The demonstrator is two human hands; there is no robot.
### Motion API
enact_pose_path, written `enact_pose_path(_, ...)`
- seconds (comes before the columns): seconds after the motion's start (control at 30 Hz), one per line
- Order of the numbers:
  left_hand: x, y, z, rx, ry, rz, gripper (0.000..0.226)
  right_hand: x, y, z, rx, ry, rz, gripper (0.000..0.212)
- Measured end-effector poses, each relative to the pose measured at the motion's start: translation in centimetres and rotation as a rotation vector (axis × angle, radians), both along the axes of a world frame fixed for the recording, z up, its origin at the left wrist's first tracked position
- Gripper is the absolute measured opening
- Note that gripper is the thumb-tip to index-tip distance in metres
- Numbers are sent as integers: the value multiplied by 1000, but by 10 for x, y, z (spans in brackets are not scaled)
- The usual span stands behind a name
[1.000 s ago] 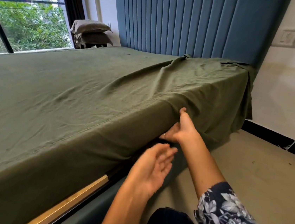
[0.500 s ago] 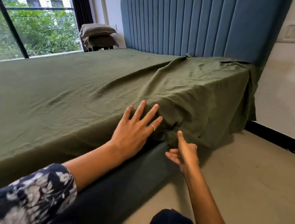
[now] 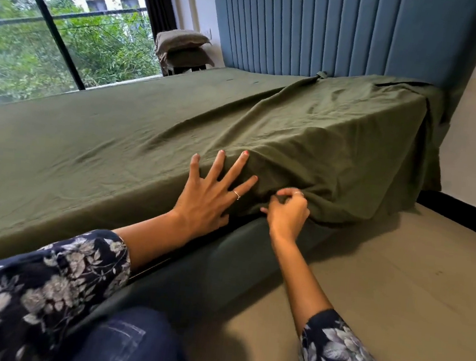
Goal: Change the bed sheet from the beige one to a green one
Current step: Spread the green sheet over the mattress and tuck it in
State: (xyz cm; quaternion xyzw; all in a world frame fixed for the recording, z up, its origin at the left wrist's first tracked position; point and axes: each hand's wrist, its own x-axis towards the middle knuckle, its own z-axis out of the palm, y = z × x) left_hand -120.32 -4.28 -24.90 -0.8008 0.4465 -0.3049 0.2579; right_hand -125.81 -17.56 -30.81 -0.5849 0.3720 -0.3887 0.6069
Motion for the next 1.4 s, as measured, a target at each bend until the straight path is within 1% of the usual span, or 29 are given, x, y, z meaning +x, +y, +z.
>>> enact_pose_path(0.07, 0, -6, -1, -12, -2, 1, 99, 6, -2, 3, 111, -68, 20, 16)
enact_pose_path(0.1, -1, -10, -4, -13, 9, 12, 99, 5, 2, 5, 230, -130, 43, 20)
enact_pose_path(0.17, -1, -17, -8, -4, 27, 32, 99, 0, 12, 6, 515, -345, 133, 30)
enact_pose_path(0.23, 1, -21, -8, -8, 22, 15, 101, -7, 17, 10, 757, -543, 210, 37)
enact_pose_path(0.27, 4, -21, -5, -11, 12, -3, 102, -8, 16, 13, 861, -609, 231, 39)
enact_pose_path(0.33, 11, -21, 2, -29, -2, -47, 107, -4, 7, 24, 996, -690, 308, 47)
enact_pose_path(0.4, 9, -24, 8, -17, 44, -28, 109, 6, -5, 33, 1077, -695, 347, 64)
enact_pose_path(0.47, 1, -26, 8, 20, 109, 20, 106, 13, -18, 39, 1102, -649, 353, 81)
enact_pose_path(0.5, 0, -28, 7, 32, 127, 24, 103, 18, -26, 42, 1092, -615, 340, 85)
enact_pose_path(0.57, -1, -29, 14, 59, 179, 8, 96, 24, -40, 52, 1071, -492, 342, 85)
enact_pose_path(0.63, 5, -37, 34, 54, 290, -9, 93, 25, -54, 59, 1025, -333, 425, 87)
enact_pose_path(0.73, 26, -60, 69, -13, 493, -55, 92, 26, -69, 64, 825, 16, 455, 94)
enact_pose_path(0.77, 32, -68, 73, -13, 525, -46, 94, 25, -72, 62, 740, 136, 432, 94)
enact_pose_path(0.83, 40, -84, 76, 28, 539, -18, 99, 24, -73, 59, 627, 254, 364, 86)
enact_pose_path(0.9, 45, -101, 75, 35, 536, -41, 102, 26, -71, 51, 545, 263, 276, 79)
enact_pose_path(0.97, 49, -118, 74, 8, 510, -72, 101, 30, -67, 39, 458, 219, 179, 76)
enact_pose_path(1.03, 46, -132, 71, -10, 494, -88, 99, 32, -60, 28, 417, 151, 105, 66)
enact_pose_path(1.07, 45, -138, 67, -17, 488, -86, 98, 32, -59, 25, 418, 105, 93, 55)
enact_pose_path(1.13, 45, -142, 62, -38, 505, -82, 99, 20, -62, 26, 472, -47, 30, 22)
enact_pose_path(1.17, 46, -143, 60, -67, 519, -81, 100, 8, -72, 28, 479, -115, -5, 17)
enact_pose_path(1.2, 47, -141, 59, -81, 531, -86, 102, -3, -79, 26, 476, -160, -50, 18)
enact_pose_path(1.23, 48, -139, 59, -84, 533, -77, 102, -15, -89, 23, 475, -150, -61, 16)
enact_pose_path(1.27, 45, -138, 59, -77, 527, -57, 103, -25, -97, 21, 521, -109, -34, 15)
enact_pose_path(1.3, 42, -138, 60, -65, 511, -45, 102, -32, -102, 17, 607, -38, 24, 23)
enact_pose_path(1.33, 37, -138, 60, -58, 490, -54, 101, -33, -106, 15, 709, 30, 112, 36)
enact_pose_path(1.4, 22, -134, 56, -117, 426, -163, 94, -27, -112, 10, 875, 72, 234, 55)
